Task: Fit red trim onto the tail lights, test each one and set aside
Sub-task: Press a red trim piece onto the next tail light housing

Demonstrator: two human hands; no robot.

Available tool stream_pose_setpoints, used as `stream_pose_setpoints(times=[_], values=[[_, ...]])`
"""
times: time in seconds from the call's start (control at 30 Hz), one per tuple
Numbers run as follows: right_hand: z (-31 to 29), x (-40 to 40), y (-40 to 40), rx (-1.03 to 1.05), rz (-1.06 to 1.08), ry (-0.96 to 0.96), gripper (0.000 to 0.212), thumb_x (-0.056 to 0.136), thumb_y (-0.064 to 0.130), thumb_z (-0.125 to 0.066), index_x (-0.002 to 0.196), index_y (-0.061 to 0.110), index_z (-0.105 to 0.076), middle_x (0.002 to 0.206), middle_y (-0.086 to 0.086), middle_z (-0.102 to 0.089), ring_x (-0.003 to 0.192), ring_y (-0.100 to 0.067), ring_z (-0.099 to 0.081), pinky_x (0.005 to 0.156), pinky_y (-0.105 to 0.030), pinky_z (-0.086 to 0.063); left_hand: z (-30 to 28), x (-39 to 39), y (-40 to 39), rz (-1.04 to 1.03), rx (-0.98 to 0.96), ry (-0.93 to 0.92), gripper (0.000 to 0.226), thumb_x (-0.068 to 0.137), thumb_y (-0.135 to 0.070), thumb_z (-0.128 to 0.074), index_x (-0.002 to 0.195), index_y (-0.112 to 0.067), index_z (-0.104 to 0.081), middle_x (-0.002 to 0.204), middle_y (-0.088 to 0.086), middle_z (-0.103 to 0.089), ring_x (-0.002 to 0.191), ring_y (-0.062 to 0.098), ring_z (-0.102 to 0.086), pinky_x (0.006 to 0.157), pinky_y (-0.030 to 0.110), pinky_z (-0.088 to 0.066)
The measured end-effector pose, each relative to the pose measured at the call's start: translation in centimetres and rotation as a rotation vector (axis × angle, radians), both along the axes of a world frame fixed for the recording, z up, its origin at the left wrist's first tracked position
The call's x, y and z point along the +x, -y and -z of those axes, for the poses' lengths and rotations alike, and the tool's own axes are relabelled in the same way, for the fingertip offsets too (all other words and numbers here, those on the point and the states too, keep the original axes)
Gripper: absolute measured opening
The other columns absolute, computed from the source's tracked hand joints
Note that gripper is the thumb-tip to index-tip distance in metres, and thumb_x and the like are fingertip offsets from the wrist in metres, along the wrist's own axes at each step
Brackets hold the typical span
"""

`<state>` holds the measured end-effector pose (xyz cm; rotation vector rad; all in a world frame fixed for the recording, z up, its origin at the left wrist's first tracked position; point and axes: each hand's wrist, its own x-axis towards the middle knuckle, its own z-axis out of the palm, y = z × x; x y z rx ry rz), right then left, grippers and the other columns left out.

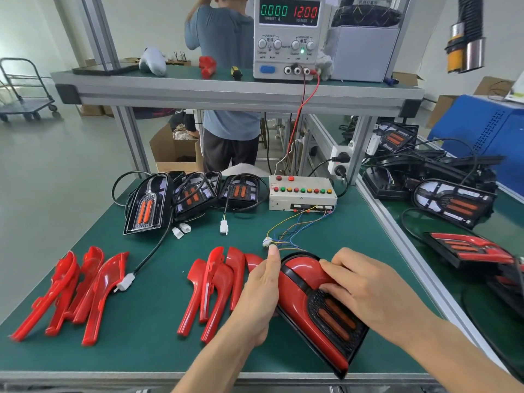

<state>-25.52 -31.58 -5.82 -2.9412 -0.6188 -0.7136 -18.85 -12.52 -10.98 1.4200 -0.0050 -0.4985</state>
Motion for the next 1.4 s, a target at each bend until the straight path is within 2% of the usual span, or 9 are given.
stream_pose_setpoints(times=[0.23,0.43,0.53,0.63,0.77,0.83,0.97,1.2,1.4], values=[[0.2,0.2,-0.1,-0.053,-0.028,0.022,0.034,0.078,0.030,-0.086,0.105,0.011,-0.075,0.083,0.003,-0.057,0.064,-0.016,-0.057,0.056,-0.030,-0.055,-0.3,-0.6,0.1,-0.040,0.044,0.142,0.057,0.069,-0.063,-0.078,0.099,-0.015,-0.069,0.082,0.000,-0.074,0.072,0.011,-0.067,0.068,0.027,-0.054],[0.9,0.2,0.4,0.071,-0.029,-0.006,0.037,0.091,0.038,-0.070,0.117,0.012,-0.074,0.092,0.003,-0.060,0.074,-0.019,-0.059,0.066,-0.034,-0.056,-0.5,-0.8,0.2,-0.095,0.041,0.155,0.050,0.069,-0.053,-0.079,0.098,-0.013,-0.070,0.086,0.007,-0.076,0.073,0.015,-0.069,0.069,0.032,-0.058],[1.6,0.1,0.6,0.330,-0.030,-0.104,0.038,0.100,0.045,-0.059,0.124,0.020,-0.074,0.102,0.009,-0.057,0.090,-0.009,-0.058,0.082,-0.022,-0.049,-0.7,-1.0,0.1,-0.116,0.007,0.160,0.048,0.070,-0.050,-0.080,0.096,-0.011,-0.070,0.081,0.005,-0.075,0.069,0.015,-0.068,0.064,0.030,-0.055],[2.0,0.1,0.3,0.808,0.043,-0.292,0.024,0.090,0.036,-0.071,0.114,0.037,-0.077,0.105,0.015,-0.061,0.102,-0.009,-0.063,0.089,-0.011,-0.044,-1.1,-1.0,0.1,-0.113,-0.007,0.172,0.044,0.070,-0.049,-0.080,0.092,-0.013,-0.070,0.074,-0.001,-0.072,0.065,0.011,-0.065,0.060,0.024,-0.051],[2.2,0.9,0.8,1.066,0.140,-0.506,0.037,0.081,0.034,-0.082,0.112,0.038,-0.062,0.105,0.017,-0.068,0.098,-0.005,-0.068,0.089,-0.023,-0.052,-1.4,-1.0,-0.1,-0.102,0.036,0.212,0.043,0.069,-0.053,-0.078,0.092,-0.018,-0.071,0.073,-0.004,-0.073,0.065,0.010,-0.065,0.060,0.023,-0.051],[1.9,1.3,1.5,1.017,0.141,-0.688,0.045,0.081,0.051,-0.075,0.121,0.035,-0.063,0.107,0.016,-0.072,0.100,-0.007,-0.070,0.094,-0.029,-0.055,-1.3,-1.0,-0.3,-0.095,0.019,0.220,0.039,0.071,-0.052,-0.079,0.092,-0.020,-0.072,0.080,-0.001,-0.076,0.070,0.012,-0.070,0.062,0.022,-0.053],[1.3,1.4,2.1,1.001,0.070,-0.953,0.052,0.086,0.070,-0.065,0.105,0.023,-0.076,0.102,-0.004,-0.079,0.097,-0.026,-0.075,0.092,-0.039,-0.058,-1.2,-1.2,-0.4,-0.077,0.026,0.245,0.039,0.071,-0.055,-0.078,0.095,-0.024,-0.072,0.087,0.001,-0.077,0.077,0.013,-0.072,0.069,0.026,-0.057],[1.6,1.6,2.2,1.057,0.081,-0.943,0.050,0.084,0.067,-0.069,0.103,0.021,-0.078,0.101,-0.006,-0.079,0.099,-0.030,-0.075,0.094,-0.041,-0.057,-1.6,-1.3,-0.4,-0.071,-0.050,0.215,0.041,0.068,-0.048,-0.080,0.097,-0.020,-0.073,0.090,0.004,-0.078,0.079,0.013,-0.073,0.067,0.020,-0.054],[1.7,1.6,1.4,0.927,0.079,-0.795,0.058,0.086,0.074,-0.059,0.094,0.018,-0.074,0.090,-0.013,-0.075,0.074,-0.013,-0.066,0.081,-0.048,-0.055,-1.6,-1.1,-0.5,-0.083,-0.109,0.175,0.038,0.075,-0.044,-0.081,0.099,-0.017,-0.073,0.091,0.008,-0.078,0.080,0.017,-0.073,0.068,0.024,-0.056]])
